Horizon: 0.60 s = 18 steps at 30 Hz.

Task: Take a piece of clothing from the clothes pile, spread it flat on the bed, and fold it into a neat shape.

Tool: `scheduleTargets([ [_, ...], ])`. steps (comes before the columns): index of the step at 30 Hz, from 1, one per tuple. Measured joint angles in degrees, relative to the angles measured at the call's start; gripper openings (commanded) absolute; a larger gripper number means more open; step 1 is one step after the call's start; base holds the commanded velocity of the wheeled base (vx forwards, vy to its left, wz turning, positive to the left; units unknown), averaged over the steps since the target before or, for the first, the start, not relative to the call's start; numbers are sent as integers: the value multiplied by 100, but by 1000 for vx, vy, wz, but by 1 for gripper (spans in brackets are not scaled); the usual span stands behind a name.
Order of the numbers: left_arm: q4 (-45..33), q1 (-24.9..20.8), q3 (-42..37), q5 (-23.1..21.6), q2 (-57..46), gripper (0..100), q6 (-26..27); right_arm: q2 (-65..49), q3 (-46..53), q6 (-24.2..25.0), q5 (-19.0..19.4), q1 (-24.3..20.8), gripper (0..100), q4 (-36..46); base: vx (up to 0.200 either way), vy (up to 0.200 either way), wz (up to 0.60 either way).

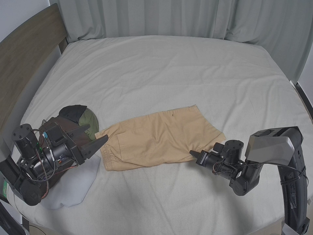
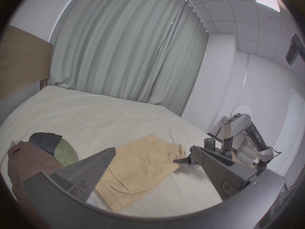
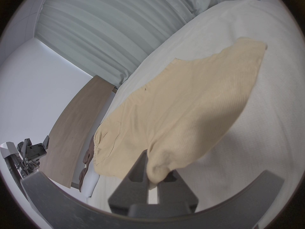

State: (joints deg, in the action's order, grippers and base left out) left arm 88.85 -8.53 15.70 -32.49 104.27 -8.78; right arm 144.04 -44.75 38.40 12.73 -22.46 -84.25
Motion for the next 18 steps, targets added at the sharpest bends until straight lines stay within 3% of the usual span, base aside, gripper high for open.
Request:
scheduleTargets([
  [18, 0, 0, 28, 4, 89, 100, -4, -680, 1595, -224, -189, 5, 0, -11, 0, 0, 0],
])
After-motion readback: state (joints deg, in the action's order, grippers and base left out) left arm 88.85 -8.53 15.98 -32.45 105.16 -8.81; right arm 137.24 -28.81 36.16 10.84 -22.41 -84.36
